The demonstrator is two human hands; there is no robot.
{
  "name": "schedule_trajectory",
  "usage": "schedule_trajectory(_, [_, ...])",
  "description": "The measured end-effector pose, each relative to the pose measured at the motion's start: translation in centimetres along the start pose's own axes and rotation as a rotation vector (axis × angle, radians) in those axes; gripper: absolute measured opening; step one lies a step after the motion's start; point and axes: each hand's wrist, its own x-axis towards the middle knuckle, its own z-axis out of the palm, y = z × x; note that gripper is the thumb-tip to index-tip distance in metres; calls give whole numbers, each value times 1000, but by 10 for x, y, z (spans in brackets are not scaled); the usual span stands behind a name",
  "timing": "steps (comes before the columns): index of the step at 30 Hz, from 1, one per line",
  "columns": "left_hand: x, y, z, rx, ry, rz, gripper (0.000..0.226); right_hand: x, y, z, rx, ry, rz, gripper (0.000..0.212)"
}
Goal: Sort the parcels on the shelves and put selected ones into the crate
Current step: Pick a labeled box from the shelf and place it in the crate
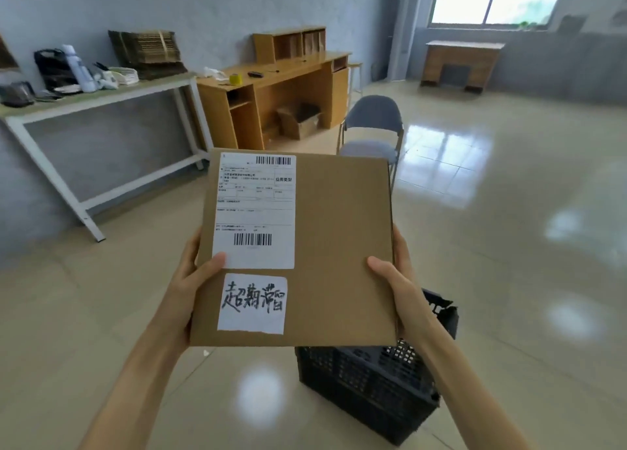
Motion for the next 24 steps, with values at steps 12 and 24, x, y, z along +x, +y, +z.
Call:
schedule_trajectory(12, [261, -150, 74, 163, -402, -331, 107, 133, 148, -97, -17, 489, 277, 64])
schedule_trajectory(24, [378, -352, 119, 496, -537, -651, 106, 178, 342, -179, -62, 622, 604, 67])
